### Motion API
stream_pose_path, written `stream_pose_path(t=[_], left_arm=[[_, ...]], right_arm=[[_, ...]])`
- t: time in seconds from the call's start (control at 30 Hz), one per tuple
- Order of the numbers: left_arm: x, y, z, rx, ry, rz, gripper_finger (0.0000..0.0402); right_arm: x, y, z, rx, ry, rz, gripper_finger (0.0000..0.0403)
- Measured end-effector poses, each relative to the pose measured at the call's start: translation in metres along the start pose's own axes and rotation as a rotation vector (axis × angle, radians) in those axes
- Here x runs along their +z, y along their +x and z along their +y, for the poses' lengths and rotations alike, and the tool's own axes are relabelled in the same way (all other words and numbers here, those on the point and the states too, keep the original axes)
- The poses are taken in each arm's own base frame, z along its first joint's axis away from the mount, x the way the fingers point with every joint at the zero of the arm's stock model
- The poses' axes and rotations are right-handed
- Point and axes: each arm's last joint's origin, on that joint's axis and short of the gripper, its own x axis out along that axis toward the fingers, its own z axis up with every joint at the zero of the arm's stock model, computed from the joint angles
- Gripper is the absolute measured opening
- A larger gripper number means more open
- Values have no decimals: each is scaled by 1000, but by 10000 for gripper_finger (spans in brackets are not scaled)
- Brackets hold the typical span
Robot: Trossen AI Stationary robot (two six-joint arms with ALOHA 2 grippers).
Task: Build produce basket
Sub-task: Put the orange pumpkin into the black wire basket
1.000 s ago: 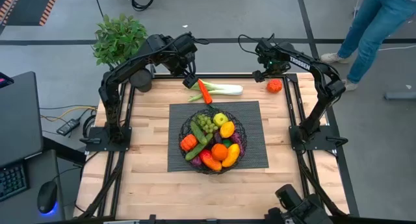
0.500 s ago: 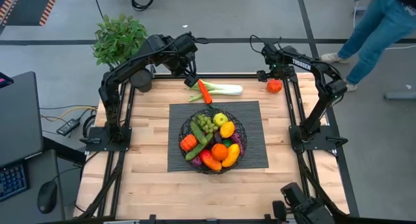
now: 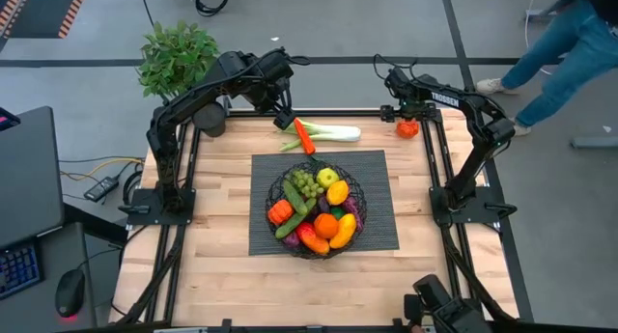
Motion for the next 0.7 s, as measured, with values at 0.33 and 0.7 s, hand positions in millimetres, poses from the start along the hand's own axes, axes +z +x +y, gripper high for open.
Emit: stream_pose_path(t=[0.33, 0.7], left_arm=[[0, 0, 0, 1, 39, 3, 389], [0, 0, 0, 1, 56, 4, 389]], right_arm=[[-8, 7, 3, -46, 47, -22, 384], [-21, 16, 5, -88, 62, -30, 366]])
